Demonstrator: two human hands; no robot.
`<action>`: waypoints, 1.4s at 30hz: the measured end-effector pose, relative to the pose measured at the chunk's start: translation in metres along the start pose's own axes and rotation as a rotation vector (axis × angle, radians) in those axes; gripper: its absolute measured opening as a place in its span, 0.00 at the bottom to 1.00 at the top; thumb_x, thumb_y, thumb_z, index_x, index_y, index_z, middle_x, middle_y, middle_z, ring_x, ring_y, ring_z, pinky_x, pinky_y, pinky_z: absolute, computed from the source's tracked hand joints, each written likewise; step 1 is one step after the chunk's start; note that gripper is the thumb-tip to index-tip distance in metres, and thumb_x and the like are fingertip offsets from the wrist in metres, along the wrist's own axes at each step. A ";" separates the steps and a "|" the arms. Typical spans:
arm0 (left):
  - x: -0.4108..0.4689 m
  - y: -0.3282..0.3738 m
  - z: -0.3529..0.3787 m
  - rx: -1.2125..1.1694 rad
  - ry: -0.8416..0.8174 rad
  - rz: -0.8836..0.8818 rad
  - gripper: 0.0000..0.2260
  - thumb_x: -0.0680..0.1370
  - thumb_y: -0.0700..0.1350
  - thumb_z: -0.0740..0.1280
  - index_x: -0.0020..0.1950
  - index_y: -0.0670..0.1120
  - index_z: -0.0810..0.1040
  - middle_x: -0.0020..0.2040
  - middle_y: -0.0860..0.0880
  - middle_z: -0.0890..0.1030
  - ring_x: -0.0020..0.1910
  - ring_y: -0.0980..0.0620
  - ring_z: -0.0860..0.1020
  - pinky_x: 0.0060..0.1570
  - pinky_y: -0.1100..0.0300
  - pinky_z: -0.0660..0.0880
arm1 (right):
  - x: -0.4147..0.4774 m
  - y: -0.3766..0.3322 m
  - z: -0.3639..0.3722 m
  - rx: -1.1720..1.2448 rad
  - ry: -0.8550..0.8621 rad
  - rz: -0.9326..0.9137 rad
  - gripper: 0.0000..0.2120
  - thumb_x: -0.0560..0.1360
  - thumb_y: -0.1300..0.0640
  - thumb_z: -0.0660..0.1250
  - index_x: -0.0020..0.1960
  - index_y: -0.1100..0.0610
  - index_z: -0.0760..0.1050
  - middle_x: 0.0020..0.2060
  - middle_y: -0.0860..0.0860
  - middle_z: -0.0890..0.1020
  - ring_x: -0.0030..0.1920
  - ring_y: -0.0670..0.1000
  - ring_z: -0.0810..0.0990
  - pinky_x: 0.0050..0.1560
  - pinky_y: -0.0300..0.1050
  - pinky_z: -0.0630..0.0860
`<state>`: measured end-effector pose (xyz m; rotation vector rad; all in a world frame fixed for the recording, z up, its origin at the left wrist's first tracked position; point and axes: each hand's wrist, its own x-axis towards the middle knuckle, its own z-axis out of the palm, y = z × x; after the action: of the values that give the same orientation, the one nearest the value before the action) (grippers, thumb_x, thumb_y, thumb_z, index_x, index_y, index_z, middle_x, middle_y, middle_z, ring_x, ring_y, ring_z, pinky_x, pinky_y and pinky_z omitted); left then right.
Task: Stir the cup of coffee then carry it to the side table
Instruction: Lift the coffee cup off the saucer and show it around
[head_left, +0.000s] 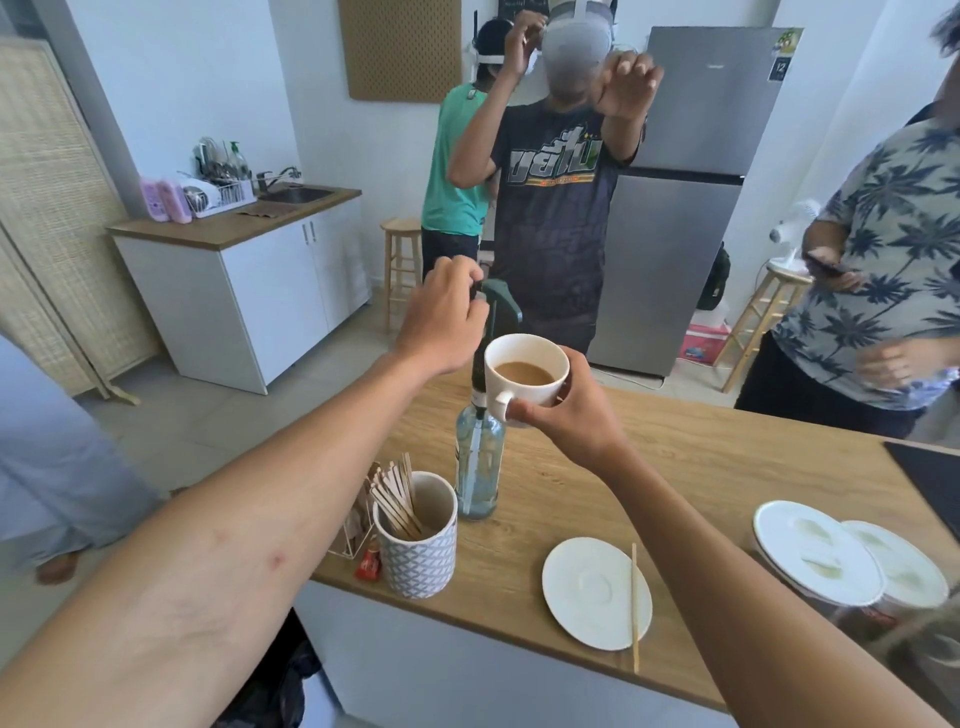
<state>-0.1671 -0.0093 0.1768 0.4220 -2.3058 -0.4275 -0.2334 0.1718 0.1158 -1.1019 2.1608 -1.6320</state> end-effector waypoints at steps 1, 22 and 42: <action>-0.007 -0.003 -0.002 0.004 0.035 -0.007 0.06 0.77 0.39 0.60 0.54 0.43 0.70 0.52 0.45 0.72 0.47 0.47 0.72 0.46 0.55 0.67 | -0.003 0.002 -0.002 0.000 -0.004 0.004 0.41 0.64 0.53 0.81 0.70 0.52 0.64 0.55 0.43 0.77 0.55 0.40 0.77 0.50 0.34 0.75; -0.108 0.003 0.059 -0.698 -0.829 -0.246 0.35 0.65 0.46 0.81 0.70 0.51 0.72 0.62 0.54 0.79 0.61 0.53 0.78 0.61 0.52 0.76 | -0.070 0.067 -0.032 -0.014 -0.070 0.069 0.38 0.66 0.60 0.80 0.69 0.54 0.63 0.57 0.45 0.76 0.53 0.33 0.76 0.50 0.28 0.74; -0.140 0.031 0.127 -0.726 -0.843 -0.231 0.28 0.66 0.42 0.81 0.63 0.55 0.75 0.57 0.56 0.82 0.57 0.58 0.80 0.59 0.61 0.75 | -0.099 0.124 -0.067 -0.132 -0.182 0.151 0.35 0.72 0.54 0.75 0.70 0.47 0.58 0.62 0.46 0.74 0.65 0.45 0.75 0.68 0.52 0.72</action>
<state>-0.1704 0.0992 0.0188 0.1363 -2.6228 -1.7547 -0.2564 0.3003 0.0036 -1.0487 2.1985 -1.2901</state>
